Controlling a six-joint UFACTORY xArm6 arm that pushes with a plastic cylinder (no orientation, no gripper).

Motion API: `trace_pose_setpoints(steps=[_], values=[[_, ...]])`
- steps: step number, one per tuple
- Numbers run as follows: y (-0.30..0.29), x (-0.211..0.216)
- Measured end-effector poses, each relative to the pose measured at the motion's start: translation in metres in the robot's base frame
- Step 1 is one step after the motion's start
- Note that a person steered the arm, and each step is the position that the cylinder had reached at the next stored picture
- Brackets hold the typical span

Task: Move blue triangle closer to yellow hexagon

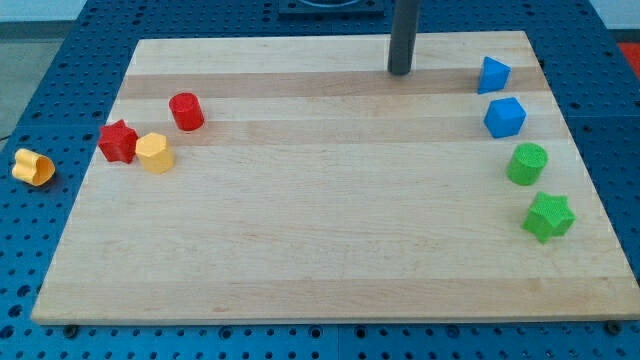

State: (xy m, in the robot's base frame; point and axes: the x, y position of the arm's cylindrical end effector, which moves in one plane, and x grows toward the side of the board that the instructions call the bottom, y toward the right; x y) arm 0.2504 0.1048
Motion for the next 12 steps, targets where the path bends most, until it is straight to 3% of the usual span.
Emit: trace_pose_setpoints(steps=[1,2,3,5,6,7,8,9,10,11,12], values=[[0.114,-0.049],[0.240,-0.047],[0.216,-0.008],[0.026,0.075],[-0.021,0.100],[0.058,0.090],[0.044,0.137],[-0.055,0.151],[-0.072,0.150],[0.037,0.150],[0.053,0.118]])
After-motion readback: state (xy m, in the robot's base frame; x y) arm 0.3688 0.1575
